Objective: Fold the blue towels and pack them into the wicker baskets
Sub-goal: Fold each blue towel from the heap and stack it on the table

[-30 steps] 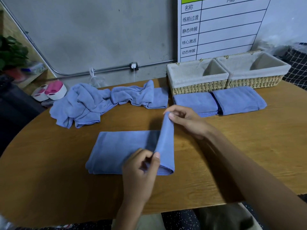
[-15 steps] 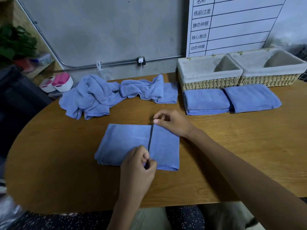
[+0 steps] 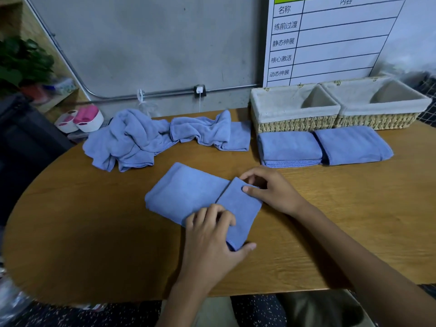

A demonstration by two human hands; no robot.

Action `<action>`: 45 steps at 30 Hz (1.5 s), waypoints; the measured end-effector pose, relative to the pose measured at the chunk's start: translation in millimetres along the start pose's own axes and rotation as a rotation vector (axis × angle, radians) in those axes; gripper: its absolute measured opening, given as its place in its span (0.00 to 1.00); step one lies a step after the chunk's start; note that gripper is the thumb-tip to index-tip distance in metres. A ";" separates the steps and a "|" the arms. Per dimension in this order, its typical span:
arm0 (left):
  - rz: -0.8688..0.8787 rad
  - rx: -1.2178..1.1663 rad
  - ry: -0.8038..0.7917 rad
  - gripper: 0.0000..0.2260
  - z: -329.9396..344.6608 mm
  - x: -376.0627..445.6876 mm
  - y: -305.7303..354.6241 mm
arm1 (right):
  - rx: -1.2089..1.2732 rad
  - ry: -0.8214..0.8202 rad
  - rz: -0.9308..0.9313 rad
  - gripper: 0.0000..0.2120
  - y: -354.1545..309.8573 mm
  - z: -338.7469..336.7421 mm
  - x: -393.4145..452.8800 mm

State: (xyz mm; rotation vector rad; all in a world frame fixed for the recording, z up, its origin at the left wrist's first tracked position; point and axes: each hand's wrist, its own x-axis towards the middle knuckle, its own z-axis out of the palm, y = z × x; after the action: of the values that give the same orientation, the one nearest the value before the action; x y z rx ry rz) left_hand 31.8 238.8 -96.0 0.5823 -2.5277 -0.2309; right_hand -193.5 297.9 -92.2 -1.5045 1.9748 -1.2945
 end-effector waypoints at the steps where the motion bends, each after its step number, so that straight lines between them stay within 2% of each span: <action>1: 0.014 -0.013 0.010 0.23 -1.9 0.2 -6.7 | 0.002 0.002 0.000 0.10 0.3 -1.7 -5.2; 7: 0.119 -0.161 -0.088 0.19 -16.5 -4.1 -46.0 | -0.030 0.022 -0.014 0.18 -9.5 -2.9 -34.9; 13: 0.220 -0.184 -0.160 0.19 -27.2 1.6 -67.9 | -0.138 -0.053 -0.105 0.14 -12.1 5.4 -51.0; 20: 0.246 -0.190 -0.063 0.14 -20.0 -1.4 -71.6 | -0.419 -0.235 -0.221 0.31 -5.4 8.2 -41.7; 22: 0.228 -0.221 -0.040 0.12 -19.5 -1.9 -72.5 | -0.451 -0.278 -0.236 0.37 -3.3 8.8 -41.0; 25: 0.180 -0.259 -0.061 0.10 -20.1 -1.0 -75.2 | -0.434 -0.276 -0.245 0.39 -3.8 8.5 -39.6; 32: 0.041 -0.436 0.017 0.10 -27.0 2.4 -74.7 | -0.333 -0.260 -0.305 0.36 -6.5 7.2 -35.1; 36: -0.116 -0.631 0.060 0.06 -36.1 8.0 -69.3 | -0.144 -0.166 -0.297 0.25 -15.4 9.3 -31.1; 39: -0.211 -0.757 0.151 0.07 -37.7 12.7 -62.9 | 0.115 -0.134 -0.165 0.11 -29.0 8.8 -30.1; 41: -0.260 -0.810 0.211 0.12 -34.6 16.2 -61.0 | 0.317 -0.137 -0.053 0.06 -37.6 10.9 -26.6; 45: -0.349 -0.863 0.226 0.26 -29.5 18.4 -56.3 | 0.392 -0.025 0.016 0.08 -41.1 23.1 -12.2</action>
State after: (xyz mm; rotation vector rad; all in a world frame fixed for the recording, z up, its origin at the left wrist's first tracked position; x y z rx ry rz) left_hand 53.6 178.9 -78.1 0.6227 -1.8358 -1.2209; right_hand -148.3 297.4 -73.9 -1.3024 1.5937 -1.5377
